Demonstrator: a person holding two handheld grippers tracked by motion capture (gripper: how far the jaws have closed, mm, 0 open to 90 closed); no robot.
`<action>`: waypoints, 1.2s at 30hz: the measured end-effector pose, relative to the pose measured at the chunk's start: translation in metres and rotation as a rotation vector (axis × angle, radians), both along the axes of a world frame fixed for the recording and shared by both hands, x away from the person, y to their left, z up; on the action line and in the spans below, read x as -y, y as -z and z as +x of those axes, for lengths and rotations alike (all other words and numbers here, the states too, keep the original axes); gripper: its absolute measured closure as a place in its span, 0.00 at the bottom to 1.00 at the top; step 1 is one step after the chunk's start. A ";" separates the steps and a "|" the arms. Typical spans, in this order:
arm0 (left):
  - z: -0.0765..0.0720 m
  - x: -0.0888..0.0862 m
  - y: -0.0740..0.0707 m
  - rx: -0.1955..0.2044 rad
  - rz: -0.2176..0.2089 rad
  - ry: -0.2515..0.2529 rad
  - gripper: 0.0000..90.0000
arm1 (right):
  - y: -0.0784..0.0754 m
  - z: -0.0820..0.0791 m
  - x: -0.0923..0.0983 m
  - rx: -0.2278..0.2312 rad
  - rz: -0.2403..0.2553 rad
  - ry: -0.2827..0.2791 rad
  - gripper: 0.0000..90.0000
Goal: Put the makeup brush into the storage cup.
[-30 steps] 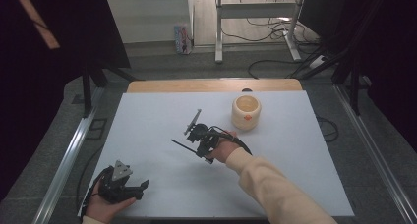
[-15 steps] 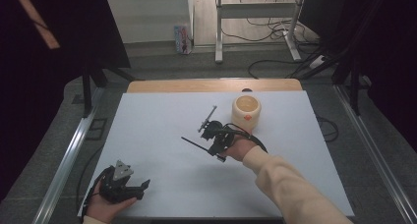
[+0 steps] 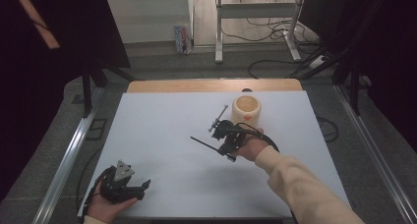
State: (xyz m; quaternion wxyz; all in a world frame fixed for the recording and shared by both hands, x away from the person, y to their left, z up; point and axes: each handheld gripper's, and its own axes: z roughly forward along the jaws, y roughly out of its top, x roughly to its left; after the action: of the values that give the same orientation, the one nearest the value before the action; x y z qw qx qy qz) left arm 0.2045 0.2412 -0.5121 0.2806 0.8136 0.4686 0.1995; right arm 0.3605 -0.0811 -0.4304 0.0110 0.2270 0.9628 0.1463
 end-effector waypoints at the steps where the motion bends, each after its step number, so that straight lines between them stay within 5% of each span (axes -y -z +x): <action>1: 0.000 0.001 -0.001 0.000 0.002 0.004 0.18 | -0.001 0.000 0.002 0.006 -0.009 -0.006 0.95; 9: -0.002 0.010 -0.005 0.027 0.064 0.071 0.16 | -0.005 -0.004 0.022 0.021 -0.003 0.001 0.95; 18: 0.000 0.016 -0.006 0.025 0.067 0.075 0.17 | -0.007 -0.007 0.038 0.027 -0.001 0.008 0.95; 27: 0.003 0.020 -0.009 0.032 0.084 0.082 0.18 | -0.003 -0.007 0.037 0.010 -0.017 -0.009 0.95; 36: 0.006 0.035 -0.020 0.067 0.115 0.141 0.18 | 0.000 -0.010 0.033 0.007 -0.041 -0.036 0.95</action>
State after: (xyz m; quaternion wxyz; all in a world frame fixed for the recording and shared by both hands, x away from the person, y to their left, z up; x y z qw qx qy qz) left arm 0.2109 0.2061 -0.4921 0.2623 0.8521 0.3884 0.2330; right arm 0.3510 -0.1141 -0.4306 0.0166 0.2090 0.9694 0.1274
